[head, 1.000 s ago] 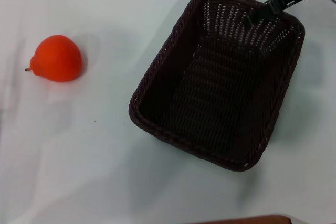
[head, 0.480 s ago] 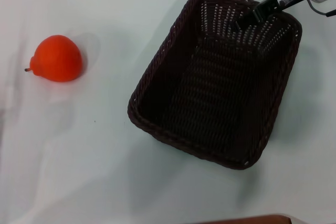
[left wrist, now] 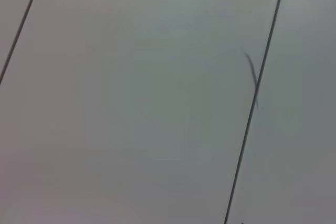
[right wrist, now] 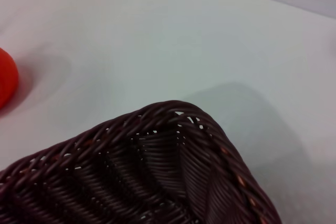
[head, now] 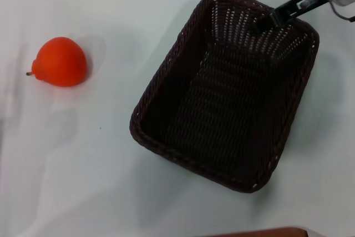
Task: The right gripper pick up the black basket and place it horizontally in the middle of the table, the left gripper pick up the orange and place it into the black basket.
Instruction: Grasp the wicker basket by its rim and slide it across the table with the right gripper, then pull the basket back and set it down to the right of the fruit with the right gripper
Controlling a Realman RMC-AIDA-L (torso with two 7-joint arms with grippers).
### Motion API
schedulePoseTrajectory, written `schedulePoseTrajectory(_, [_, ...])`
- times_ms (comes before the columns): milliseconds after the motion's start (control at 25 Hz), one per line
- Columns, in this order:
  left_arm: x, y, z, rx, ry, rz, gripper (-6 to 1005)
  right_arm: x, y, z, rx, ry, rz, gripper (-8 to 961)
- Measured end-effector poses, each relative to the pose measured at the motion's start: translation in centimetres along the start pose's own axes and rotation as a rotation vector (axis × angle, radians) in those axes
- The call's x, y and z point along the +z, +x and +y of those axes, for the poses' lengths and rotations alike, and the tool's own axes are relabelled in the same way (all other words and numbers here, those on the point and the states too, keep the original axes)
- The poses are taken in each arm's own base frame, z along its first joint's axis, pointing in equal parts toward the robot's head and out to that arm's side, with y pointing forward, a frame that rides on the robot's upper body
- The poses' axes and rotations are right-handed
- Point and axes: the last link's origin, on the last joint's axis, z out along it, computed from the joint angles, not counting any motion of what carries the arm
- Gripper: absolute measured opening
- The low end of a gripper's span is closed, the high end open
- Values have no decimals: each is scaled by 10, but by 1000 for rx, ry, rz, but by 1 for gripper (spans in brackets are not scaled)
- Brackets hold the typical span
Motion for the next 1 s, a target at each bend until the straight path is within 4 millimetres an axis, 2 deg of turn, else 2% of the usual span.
schedulePoseTrajectory(120, [-1,1,0,1,0,3,792,-22,-6,1,146,15,42,433])
schedulePoseTrajectory(240, [-1,1,0,1,1,3,790,-33,-15,4,245,18,61,349])
schedulePoseTrajectory(520, [1,2,0,7,-9,6,785,-60,-63,14,539,79,167,261])
schedulePoseTrajectory(760, [7,2,0,17,-15,4,781,-64,-92,12,679,161,279,228])
schedulePoseTrajectory(1000, [13,3,2,18,-26,8,777,-66,-127,20,814,173,406,238])
